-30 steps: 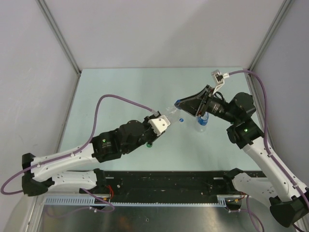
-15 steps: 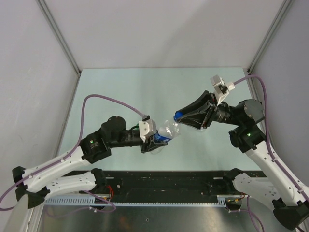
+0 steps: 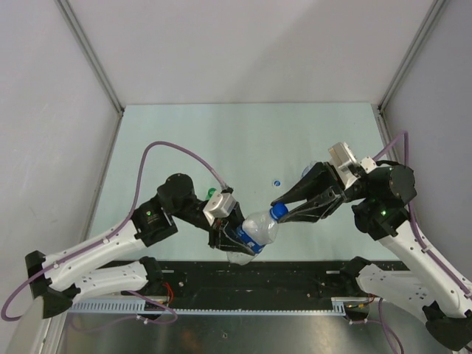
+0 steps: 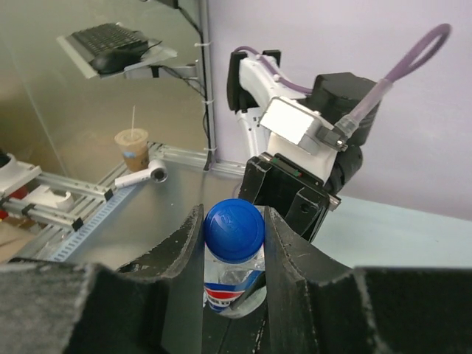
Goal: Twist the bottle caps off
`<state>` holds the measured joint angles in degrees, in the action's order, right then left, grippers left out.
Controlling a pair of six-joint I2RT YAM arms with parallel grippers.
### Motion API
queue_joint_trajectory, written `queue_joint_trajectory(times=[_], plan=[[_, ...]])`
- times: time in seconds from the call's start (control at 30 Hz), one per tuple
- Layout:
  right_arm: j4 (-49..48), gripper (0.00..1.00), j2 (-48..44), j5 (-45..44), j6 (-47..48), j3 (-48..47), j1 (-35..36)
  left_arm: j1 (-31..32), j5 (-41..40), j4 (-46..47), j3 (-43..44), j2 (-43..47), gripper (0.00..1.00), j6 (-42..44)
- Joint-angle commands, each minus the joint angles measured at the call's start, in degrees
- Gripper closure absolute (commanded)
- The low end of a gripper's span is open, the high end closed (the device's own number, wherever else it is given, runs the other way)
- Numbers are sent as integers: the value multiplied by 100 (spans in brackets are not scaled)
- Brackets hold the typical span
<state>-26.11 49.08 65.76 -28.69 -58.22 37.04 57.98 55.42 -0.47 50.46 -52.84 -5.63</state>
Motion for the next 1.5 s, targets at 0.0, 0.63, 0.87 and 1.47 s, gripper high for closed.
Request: queue_joint_trajectory(times=[0.0,0.63,0.87,1.47], plan=[[59,100,99,383,469,-36,17,74,1409,1274,369,212,100,-23],[922,2,-236,-1327,951,-29,-4,-196,-1269,154,32,607,100,677],[1362,1,-403,-2244,1085,-25,-22,-199,-3256,-347,-7,586,100,974],[1753,1,97,-4162,111,-41,-181,1210,-8406,-1432,691,-391,100,1812]])
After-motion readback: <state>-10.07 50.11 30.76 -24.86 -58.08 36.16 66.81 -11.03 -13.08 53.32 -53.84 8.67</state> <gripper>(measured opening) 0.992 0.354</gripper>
